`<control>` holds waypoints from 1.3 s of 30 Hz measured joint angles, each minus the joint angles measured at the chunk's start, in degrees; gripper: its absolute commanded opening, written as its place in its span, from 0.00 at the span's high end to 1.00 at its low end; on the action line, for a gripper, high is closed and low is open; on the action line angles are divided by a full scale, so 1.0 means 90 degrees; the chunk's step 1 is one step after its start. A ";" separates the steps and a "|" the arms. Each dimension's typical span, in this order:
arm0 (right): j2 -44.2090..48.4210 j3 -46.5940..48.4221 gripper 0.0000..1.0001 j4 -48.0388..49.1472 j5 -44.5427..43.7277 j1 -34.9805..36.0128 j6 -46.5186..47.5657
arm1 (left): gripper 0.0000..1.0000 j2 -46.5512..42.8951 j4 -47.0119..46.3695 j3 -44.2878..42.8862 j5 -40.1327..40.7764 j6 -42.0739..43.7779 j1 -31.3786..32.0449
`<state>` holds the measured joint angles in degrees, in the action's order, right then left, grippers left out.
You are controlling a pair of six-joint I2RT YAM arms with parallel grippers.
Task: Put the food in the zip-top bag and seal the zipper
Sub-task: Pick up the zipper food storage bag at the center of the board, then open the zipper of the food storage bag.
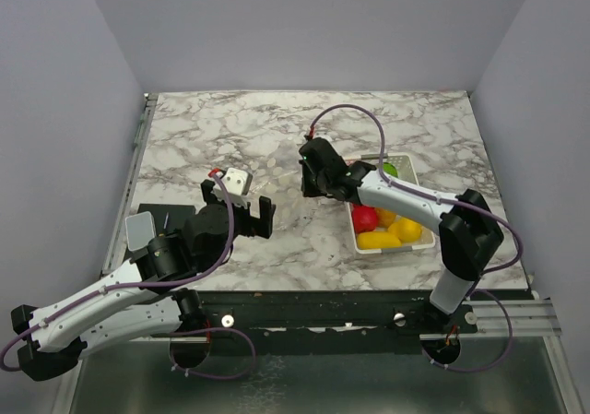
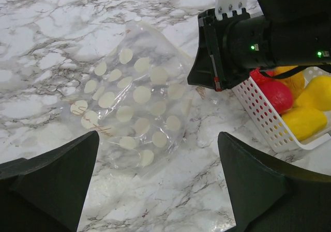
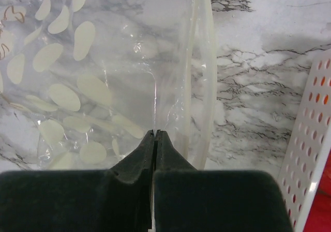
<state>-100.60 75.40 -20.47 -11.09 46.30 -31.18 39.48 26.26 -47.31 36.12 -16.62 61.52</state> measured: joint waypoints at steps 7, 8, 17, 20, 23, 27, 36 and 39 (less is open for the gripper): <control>0.0804 -0.0680 0.99 -0.0017 -0.0838 0.0442 0.0410 | 0.01 0.0017 0.0056 -0.0015 0.0206 -0.0253 0.0000; 0.0957 -0.0806 0.99 0.0010 -0.0928 0.0510 0.0483 | 0.01 0.0036 0.0100 -0.0036 0.0240 -0.0325 0.0000; 0.2086 -0.1620 0.99 0.0529 -0.1756 0.1168 0.1321 | 0.01 0.0619 0.0593 -0.0862 0.0376 -0.0911 0.0000; 0.2322 -0.1817 0.99 0.0743 -0.2067 0.1433 0.1659 | 0.01 0.0894 0.0748 -0.1350 0.0379 -0.1086 0.0000; 0.2535 -0.1982 0.99 0.0937 -0.2390 0.1700 0.2004 | 0.01 0.1129 0.0889 -0.1790 0.0381 -0.1241 0.0000; 0.2815 -0.2174 0.99 0.1311 -0.2888 0.2084 0.2535 | 0.01 0.1457 0.1117 -0.2249 0.0379 -0.1433 0.0000; 0.3118 -0.2769 0.99 0.2718 -0.4252 0.3133 0.4056 | 0.01 0.1860 0.1462 -0.2516 0.0248 -0.1763 -0.0323; 0.3118 -0.2936 0.99 0.3164 -0.4656 0.3427 0.4544 | 0.01 0.1882 0.1477 -0.2487 0.0024 -0.1860 -0.0646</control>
<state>-72.53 48.97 8.01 -52.99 77.14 9.72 56.42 39.55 -69.69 36.34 -33.36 55.70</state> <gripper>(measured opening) 0.011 0.989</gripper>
